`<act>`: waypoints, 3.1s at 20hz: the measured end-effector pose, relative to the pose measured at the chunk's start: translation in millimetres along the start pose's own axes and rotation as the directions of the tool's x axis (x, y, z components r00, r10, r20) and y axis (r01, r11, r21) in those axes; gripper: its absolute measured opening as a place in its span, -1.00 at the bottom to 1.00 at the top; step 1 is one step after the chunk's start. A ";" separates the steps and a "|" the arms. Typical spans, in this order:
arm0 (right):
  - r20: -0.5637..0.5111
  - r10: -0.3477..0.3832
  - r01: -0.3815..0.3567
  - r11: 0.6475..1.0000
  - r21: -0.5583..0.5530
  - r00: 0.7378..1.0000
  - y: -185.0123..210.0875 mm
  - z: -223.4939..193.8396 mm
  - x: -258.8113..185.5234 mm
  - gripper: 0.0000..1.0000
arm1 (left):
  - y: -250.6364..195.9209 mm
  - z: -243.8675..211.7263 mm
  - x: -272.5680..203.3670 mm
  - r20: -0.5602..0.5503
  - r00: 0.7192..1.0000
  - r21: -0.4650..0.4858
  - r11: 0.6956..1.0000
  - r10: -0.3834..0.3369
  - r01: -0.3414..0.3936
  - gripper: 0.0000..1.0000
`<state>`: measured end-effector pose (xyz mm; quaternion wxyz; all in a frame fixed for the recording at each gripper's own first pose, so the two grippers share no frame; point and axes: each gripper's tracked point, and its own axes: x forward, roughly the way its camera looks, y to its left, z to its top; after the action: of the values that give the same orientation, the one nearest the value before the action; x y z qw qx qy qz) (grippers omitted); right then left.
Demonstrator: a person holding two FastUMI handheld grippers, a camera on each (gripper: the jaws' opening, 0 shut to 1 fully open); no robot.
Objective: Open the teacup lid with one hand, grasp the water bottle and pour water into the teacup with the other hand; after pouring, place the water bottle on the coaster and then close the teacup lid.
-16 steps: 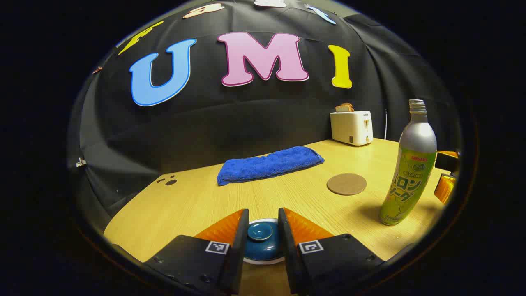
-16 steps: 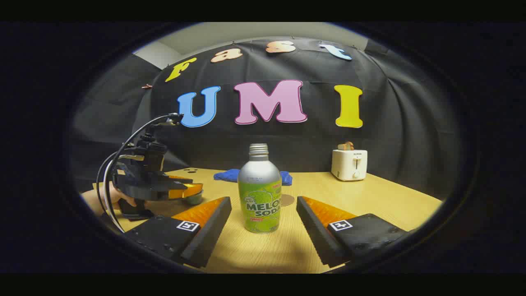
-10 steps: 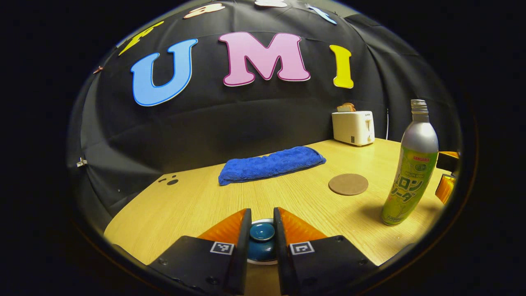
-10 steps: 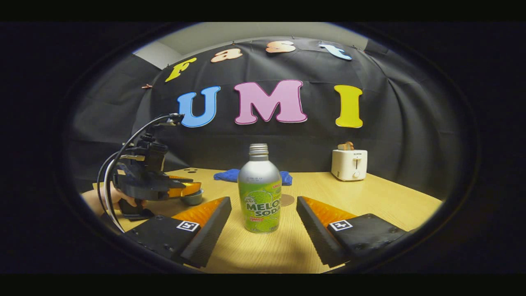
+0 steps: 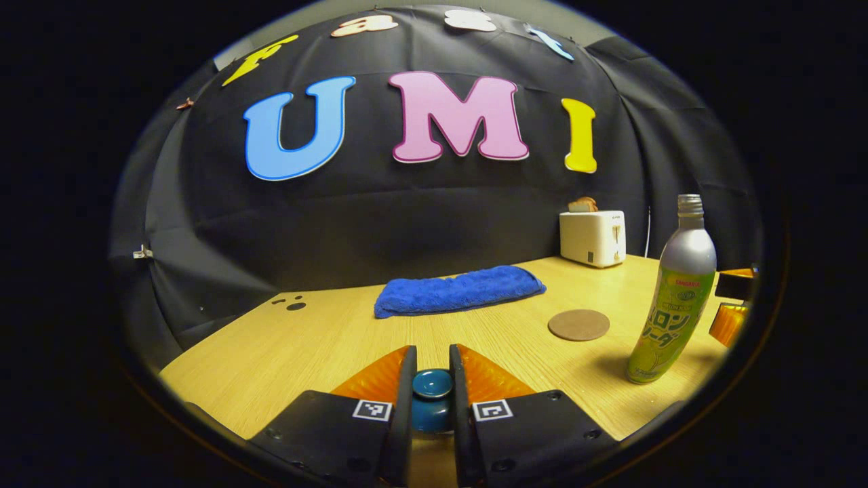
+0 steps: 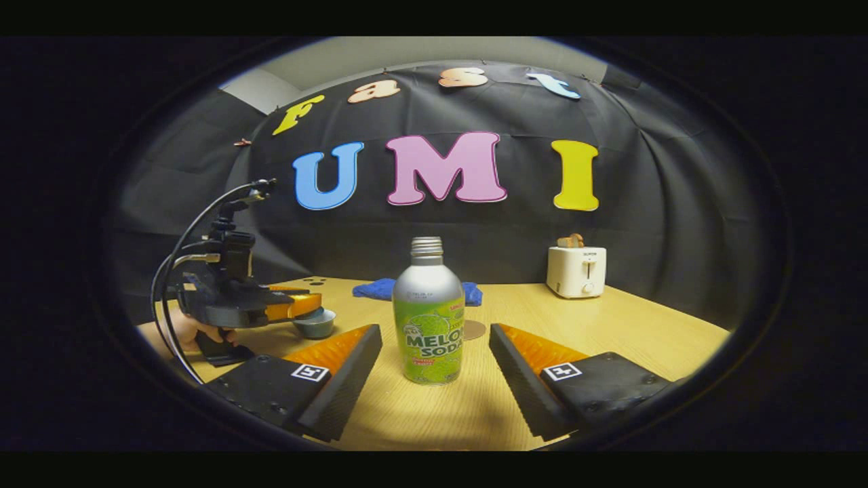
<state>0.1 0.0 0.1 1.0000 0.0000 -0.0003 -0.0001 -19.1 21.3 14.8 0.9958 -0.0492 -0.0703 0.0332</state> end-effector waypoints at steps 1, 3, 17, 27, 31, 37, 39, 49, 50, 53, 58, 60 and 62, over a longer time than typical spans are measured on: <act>0.000 0.000 0.000 1.000 0.000 1.000 -0.1 -0.1 -0.1 0.97 | 1.3 0.4 -1.6 0.005 1.000 -0.007 1.000 0.003 -0.003 -0.43; 0.000 0.000 0.000 1.000 0.000 1.000 0.0 0.1 0.0 0.97 | 3.8 -1.4 -8.2 0.004 1.000 -0.009 1.000 0.003 -0.003 -0.43; -0.002 0.000 0.000 1.000 -0.001 1.000 0.0 -0.2 0.8 0.97 | 22.6 -0.6 -34.8 0.036 0.999 -0.028 0.999 0.028 -0.027 -0.43; -0.004 0.039 -0.039 0.999 0.000 0.999 4.1 -0.2 2.4 0.97 | 24.5 0.2 -58.3 0.049 0.996 -0.085 0.994 0.078 -0.074 -0.43; -0.003 0.062 -0.062 0.998 0.000 0.998 7.7 -0.6 6.5 0.97 | 50.7 -4.3 -71.5 0.048 0.992 -0.064 0.991 0.120 -0.117 -0.43; -0.008 0.067 -0.067 0.998 -0.002 0.998 19.8 -0.4 21.6 0.97 | 74.1 -6.2 -76.9 0.057 0.988 -0.081 0.987 0.141 -0.137 -0.43; -0.006 0.052 -0.052 0.999 -0.002 0.999 17.4 -0.5 26.5 0.97 | 73.9 -4.2 -77.4 0.071 0.989 -0.091 0.988 0.129 -0.123 -0.43; -0.008 0.020 -0.020 0.999 -0.026 1.000 17.5 -1.8 61.6 1.00 | 70.8 -2.3 -77.0 0.090 0.991 -0.087 0.992 0.095 -0.087 -0.43; -0.007 0.018 -0.018 0.999 -0.035 1.000 17.6 -1.5 64.6 1.00 | 70.3 -3.2 -77.1 0.091 0.992 -0.087 0.993 0.091 -0.083 -0.43; -0.011 0.020 -0.021 0.997 -0.068 1.000 22.4 -2.9 77.0 1.00 | 69.9 -2.0 -76.0 0.092 0.992 -0.086 0.993 0.087 -0.079 -0.43; -0.003 0.011 -0.011 0.994 -0.108 1.000 25.2 -1.0 85.8 1.00 | 69.0 -2.3 -73.6 0.092 0.992 -0.086 0.994 0.082 -0.074 -0.43; -0.001 0.005 -0.005 0.994 -0.107 1.000 25.0 -0.9 89.1 0.97 | 67.8 -2.2 -72.2 0.093 0.993 -0.085 0.994 0.071 -0.064 -0.43; -0.003 -0.002 0.001 0.995 -0.102 1.000 25.3 -1.7 93.1 0.96 | 67.2 -2.0 -72.0 0.094 0.993 -0.084 0.995 0.066 -0.058 -0.43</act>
<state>93.2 25.3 -1.6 0.9987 -0.0509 0.0014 -0.0008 -93.9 82.6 -4.0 0.9869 -0.0900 -0.1179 0.0634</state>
